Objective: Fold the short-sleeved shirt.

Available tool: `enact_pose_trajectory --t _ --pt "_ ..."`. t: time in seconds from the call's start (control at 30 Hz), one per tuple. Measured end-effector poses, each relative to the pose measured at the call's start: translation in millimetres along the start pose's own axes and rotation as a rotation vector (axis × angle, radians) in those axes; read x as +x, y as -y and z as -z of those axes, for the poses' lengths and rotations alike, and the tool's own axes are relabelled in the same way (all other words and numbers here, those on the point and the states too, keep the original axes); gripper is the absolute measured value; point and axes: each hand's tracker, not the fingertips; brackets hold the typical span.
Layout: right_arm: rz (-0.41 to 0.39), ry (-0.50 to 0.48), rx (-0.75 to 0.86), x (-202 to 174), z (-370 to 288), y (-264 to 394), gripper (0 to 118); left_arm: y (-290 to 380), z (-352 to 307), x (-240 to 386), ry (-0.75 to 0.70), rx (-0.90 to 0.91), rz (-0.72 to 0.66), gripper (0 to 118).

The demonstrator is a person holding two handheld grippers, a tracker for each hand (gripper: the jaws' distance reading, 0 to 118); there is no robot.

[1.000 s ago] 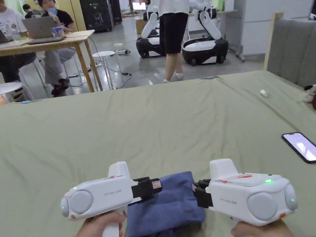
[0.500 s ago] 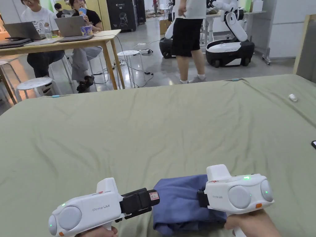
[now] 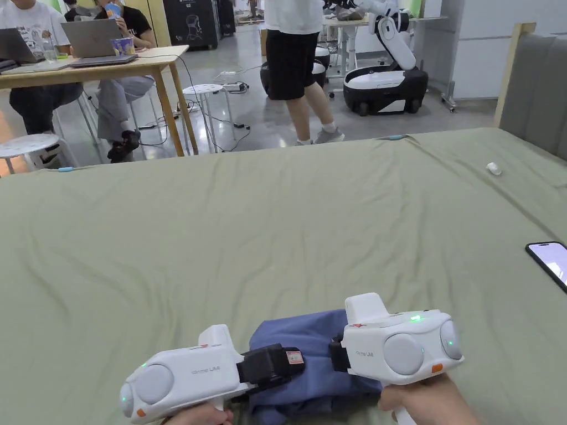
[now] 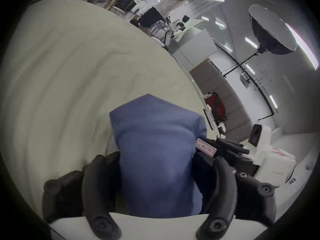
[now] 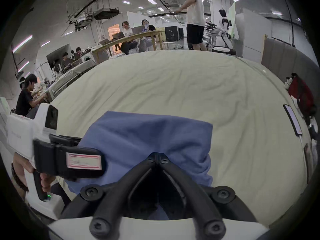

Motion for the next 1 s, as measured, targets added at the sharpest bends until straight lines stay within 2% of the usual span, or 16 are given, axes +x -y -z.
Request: enact_pose_trajectory --t 0.03,0.1,0.13,0.33,0.47,0.63,0.83,0.93,1.0 --pt "0.001 0.003 -0.002 0 0 0 0 1 0 0 0.005 0.013 0.013 76" --pt "-0.001 0.011 0.0 0 0 1 0 -1 -2 -2 0.01 0.032 0.028 38" --pt "0.005 -0.003 0.0 1 0 2 0 -2 -4 -3 0.021 0.036 0.025 32" --pt "-0.002 0.019 0.023 -15 -2 3 0 -10 -20 -1 0.033 0.016 0.084 30" --pt "-0.026 0.039 0.047 -40 -3 -3 0 -19 -37 -15 0.029 0.029 0.113 30" --pt "-0.095 0.051 0.083 -85 4 -15 0 -37 -81 -51 -0.022 0.068 0.1 30" --pt "-0.135 0.031 0.167 -161 21 -52 0 -57 -158 -107 -0.069 0.111 0.096 30" --pt "-0.188 -0.007 0.199 -215 36 -70 0 -80 -199 -155 -0.085 0.136 0.093 30" --pt "-0.253 -0.054 0.222 -255 50 -79 0 -90 -229 -186 -0.106 0.156 0.103 30"
